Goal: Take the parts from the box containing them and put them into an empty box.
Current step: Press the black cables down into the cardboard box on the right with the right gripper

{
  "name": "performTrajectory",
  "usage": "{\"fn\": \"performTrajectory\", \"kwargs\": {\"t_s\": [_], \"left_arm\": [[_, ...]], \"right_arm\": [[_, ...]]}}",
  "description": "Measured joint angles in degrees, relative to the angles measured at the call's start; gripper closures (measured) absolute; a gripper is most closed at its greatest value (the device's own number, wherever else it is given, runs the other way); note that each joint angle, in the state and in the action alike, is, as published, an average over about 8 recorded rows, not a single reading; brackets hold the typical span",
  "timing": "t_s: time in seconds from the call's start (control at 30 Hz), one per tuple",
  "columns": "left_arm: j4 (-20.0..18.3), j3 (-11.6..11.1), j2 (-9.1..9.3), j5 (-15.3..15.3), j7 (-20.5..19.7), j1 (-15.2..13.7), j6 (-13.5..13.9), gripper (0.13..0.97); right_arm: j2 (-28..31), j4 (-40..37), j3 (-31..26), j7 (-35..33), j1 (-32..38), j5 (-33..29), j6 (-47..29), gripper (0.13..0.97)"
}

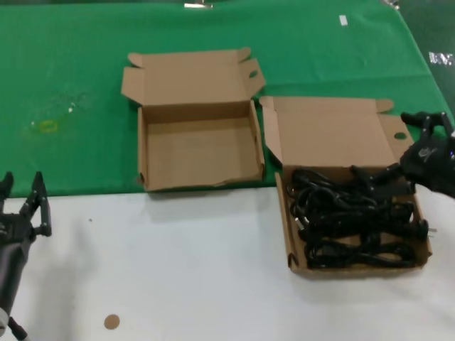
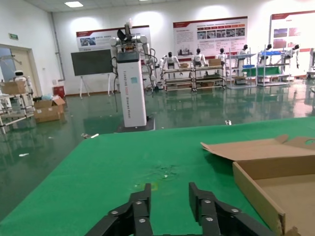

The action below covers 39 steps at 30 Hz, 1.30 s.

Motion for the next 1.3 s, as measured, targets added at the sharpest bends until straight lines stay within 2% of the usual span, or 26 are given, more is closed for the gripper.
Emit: {"fn": "performTrajectory", "kwargs": {"t_s": [0.1, 0.4, 0.63, 1.03, 1.3], "left_arm": [[0.0, 0.0, 0.0, 0.0, 0.0, 0.0, 0.0, 0.726], [0.0, 0.0, 0.0, 0.0, 0.0, 0.0, 0.0, 0.867], [0.0, 0.0, 0.0, 0.0, 0.0, 0.0, 0.0, 0.92], [0.0, 0.0, 0.0, 0.0, 0.0, 0.0, 0.0, 0.943], [0.0, 0.0, 0.0, 0.0, 0.0, 0.0, 0.0, 0.945]], "right_arm": [[2.9, -1.0, -1.2, -1.6, 3.1, -0.5, -6.0, 0.129], [8.6, -3.2, -6.4, -8.6, 14.3, -3.7, -25.0, 0.129], [9.1, -4.8, -10.5, -12.4, 20.8, -7.7, -34.9, 0.129], [5.3, -11.4, -14.4, -18.9, 25.9, -12.7, -40.5, 0.129], [2.4, -16.0, -15.6, -21.3, 28.6, -15.4, -40.4, 0.18]]}}
